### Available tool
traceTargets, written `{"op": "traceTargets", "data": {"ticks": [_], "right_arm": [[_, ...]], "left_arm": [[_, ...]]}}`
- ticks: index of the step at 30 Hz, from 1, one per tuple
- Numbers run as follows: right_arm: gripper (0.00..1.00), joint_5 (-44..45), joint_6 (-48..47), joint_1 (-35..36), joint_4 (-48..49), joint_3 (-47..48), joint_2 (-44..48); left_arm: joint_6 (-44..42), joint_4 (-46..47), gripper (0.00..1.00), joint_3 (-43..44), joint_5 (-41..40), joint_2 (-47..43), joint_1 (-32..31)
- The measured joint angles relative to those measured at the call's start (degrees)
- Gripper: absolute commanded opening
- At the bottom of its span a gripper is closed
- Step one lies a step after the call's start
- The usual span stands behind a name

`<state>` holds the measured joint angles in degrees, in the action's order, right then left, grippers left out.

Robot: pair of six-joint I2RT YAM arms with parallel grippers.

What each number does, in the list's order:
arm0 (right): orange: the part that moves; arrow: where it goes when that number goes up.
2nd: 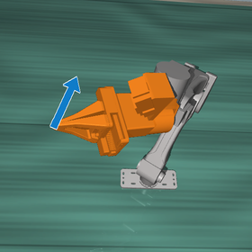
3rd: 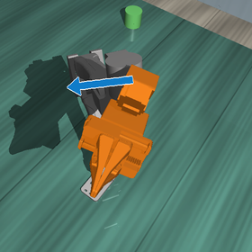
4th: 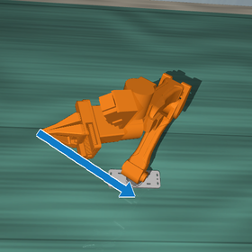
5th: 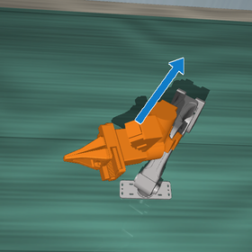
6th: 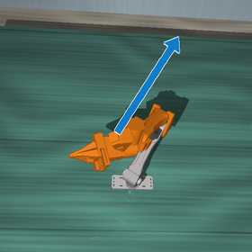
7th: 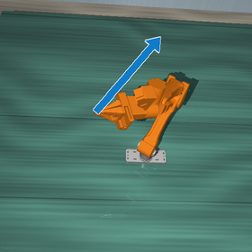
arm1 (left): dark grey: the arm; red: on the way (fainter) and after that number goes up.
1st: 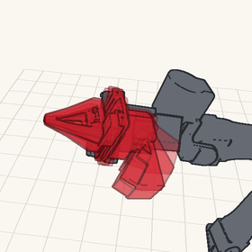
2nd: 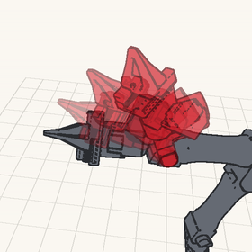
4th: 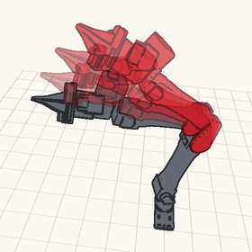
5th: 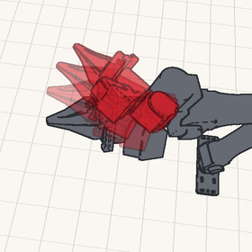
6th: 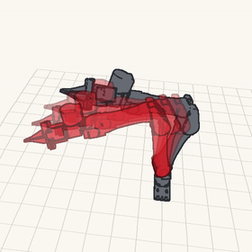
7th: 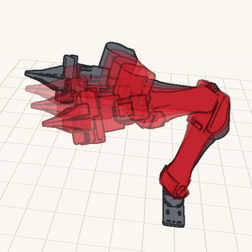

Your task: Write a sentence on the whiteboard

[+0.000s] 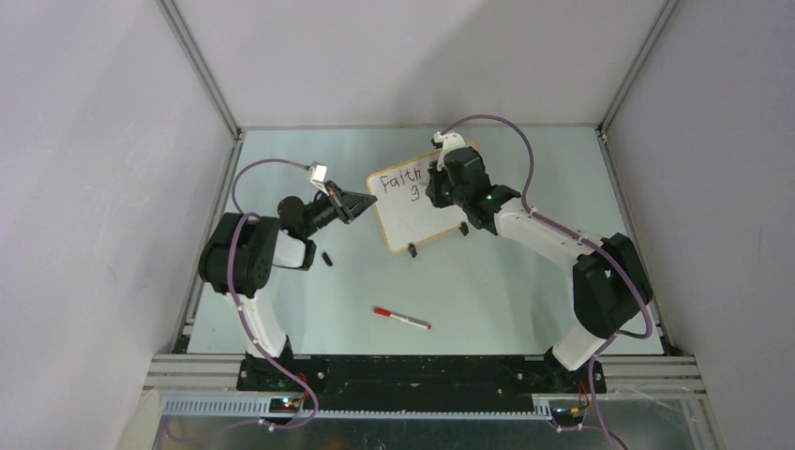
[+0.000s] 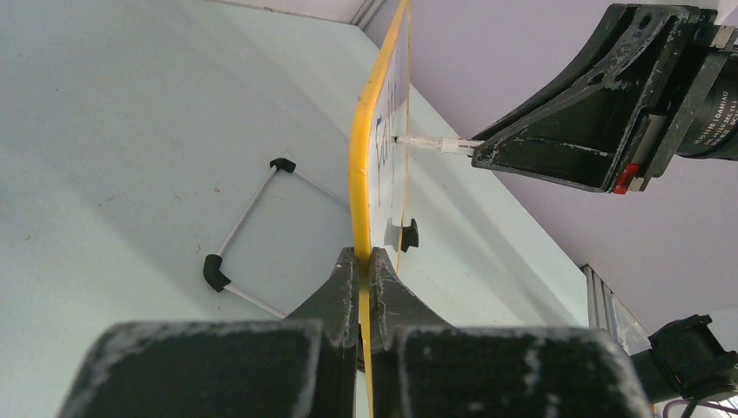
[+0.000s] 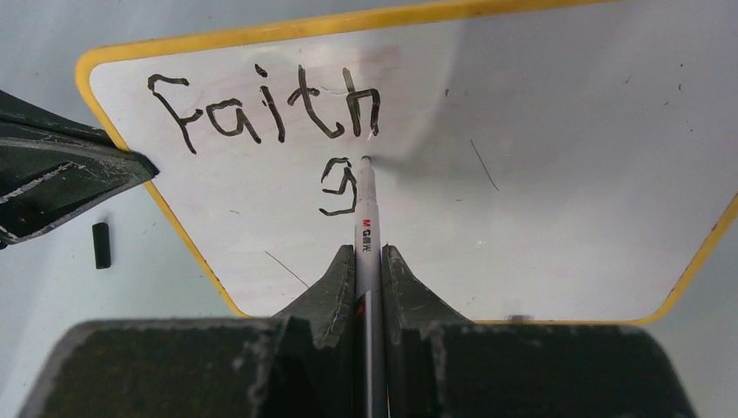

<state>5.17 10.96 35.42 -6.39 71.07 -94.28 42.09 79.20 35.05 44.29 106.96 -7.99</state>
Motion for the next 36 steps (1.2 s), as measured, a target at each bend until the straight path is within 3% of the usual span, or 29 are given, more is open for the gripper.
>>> {"op": "traceTargets", "data": {"ticks": [36], "right_arm": [[0.0, 3.41, 0.44, 1.03, -5.27, 1.84, -0.92]], "left_arm": [[0.0, -0.02, 0.0, 0.0, -0.11, 0.0, 0.0]]}}
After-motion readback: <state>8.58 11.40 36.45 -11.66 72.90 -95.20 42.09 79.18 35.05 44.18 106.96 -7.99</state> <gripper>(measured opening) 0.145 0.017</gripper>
